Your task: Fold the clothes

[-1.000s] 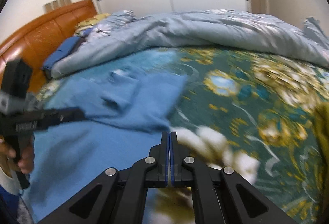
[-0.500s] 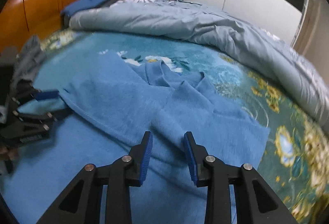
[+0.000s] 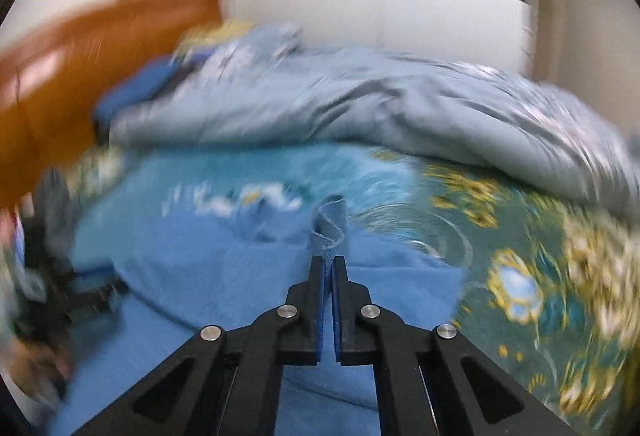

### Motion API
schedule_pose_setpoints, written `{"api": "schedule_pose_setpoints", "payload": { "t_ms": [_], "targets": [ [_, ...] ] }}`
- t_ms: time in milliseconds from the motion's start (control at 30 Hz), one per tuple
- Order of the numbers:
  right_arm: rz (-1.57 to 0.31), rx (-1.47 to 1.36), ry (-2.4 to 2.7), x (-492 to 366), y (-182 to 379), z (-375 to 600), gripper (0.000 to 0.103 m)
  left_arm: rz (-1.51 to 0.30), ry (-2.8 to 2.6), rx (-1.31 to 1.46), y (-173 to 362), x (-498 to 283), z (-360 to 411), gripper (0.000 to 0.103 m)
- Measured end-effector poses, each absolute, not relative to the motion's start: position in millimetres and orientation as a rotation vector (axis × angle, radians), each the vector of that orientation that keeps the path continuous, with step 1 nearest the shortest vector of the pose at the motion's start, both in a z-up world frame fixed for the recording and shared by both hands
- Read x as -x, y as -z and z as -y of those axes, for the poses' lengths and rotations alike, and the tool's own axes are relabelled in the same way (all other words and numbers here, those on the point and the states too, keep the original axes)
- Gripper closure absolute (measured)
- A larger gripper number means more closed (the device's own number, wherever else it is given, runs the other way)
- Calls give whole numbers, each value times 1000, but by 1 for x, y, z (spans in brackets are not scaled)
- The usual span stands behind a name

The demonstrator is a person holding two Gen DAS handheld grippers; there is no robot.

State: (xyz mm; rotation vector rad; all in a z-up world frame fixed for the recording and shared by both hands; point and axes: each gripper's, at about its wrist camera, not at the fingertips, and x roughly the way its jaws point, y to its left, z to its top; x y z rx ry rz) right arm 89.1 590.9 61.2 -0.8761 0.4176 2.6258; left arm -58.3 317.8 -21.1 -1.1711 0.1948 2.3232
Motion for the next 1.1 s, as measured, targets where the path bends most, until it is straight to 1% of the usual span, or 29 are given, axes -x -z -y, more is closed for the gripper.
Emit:
{"api": "schedule_pose_setpoints", "payload": {
  "t_ms": [67,133,233,333,433,533,633,700,833,967,1000,1067,1100],
  "targets": [
    [-589,842,-2593,-110,-51,-613,99,-187,-2311,1187,25,60,-317,44],
    [-717,880,-2531,-123,-28,-629,99,-192,-2311,1189,27,59,-318,43],
    [-863,946,-2452,-134,6,-643,100,-198,-2315,1190,27,59,-318,43],
    [-966,918,-2434,-144,20,-651,100,-206,-2314,1192,27,59,-317,42],
    [-952,940,-2397,-144,22,-653,100,-216,-2315,1198,28,59,-318,41],
    [-979,932,-2380,-148,21,-657,100,-230,-2311,1207,27,58,-319,41],
    [-969,935,-2372,-158,14,-659,100,-212,-2281,1241,21,54,-313,41],
    [-959,932,-2377,-168,4,-656,97,-186,-2256,1250,14,47,-303,41],
    [-895,938,-2422,-193,-22,-637,96,-114,-2195,1241,-2,20,-272,41],
    [-774,1043,-2480,-228,-32,-595,95,-76,-2097,1244,-8,-22,-230,41],
    [-730,1082,-2493,-240,-30,-582,94,-76,-2077,1245,-7,-32,-222,41],
    [-665,1143,-2505,-264,-25,-560,84,-69,-2032,1249,-5,-53,-204,41],
    [-652,1168,-2512,-278,-21,-549,82,-60,-2006,1255,-3,-62,-196,41]
  ]
}}
